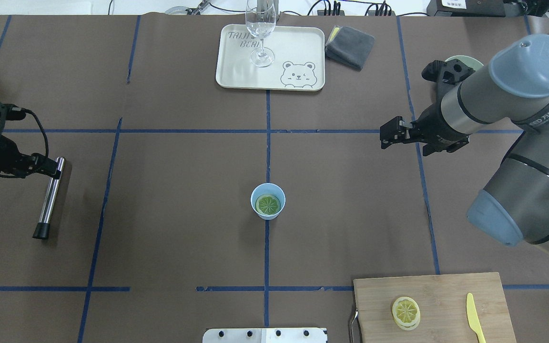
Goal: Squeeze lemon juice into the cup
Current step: 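Raise the right gripper away from the cup while the left gripper reaches the metal muddler, then grasp the metal muddler upright with the left gripper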
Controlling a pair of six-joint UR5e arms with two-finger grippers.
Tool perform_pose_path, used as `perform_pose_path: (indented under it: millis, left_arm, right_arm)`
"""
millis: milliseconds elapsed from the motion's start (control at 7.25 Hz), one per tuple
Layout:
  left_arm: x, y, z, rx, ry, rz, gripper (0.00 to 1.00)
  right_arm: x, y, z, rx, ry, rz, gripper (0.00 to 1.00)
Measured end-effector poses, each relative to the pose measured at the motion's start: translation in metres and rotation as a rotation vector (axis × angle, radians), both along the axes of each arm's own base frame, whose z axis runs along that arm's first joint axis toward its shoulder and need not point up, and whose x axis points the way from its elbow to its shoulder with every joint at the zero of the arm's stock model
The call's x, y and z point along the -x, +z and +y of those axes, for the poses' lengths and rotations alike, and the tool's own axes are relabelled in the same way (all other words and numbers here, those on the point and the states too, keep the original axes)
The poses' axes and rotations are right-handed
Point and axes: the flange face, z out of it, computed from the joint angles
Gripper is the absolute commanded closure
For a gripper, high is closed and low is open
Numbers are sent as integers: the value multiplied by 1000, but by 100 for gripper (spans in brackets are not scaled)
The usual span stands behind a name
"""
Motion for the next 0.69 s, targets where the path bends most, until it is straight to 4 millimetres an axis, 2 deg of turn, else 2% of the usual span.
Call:
perform_pose_path:
  millis: [138, 414, 552, 690]
  left_arm:
    - [-11, 1, 2, -12, -4, -23, 12]
    - [-21, 6, 4, -25, -7, -52, 40]
    - [-24, 7, 4, -29, -7, -61, 56]
    - [-25, 9, 4, -35, -11, -71, 87]
  right_arm:
    - [-2, 2, 0, 3, 3, 3, 0]
    - [-3, 4, 0, 5, 5, 6, 0]
    - [-3, 5, 0, 6, 5, 7, 0]
    - [-2, 6, 0, 7, 5, 8, 0]
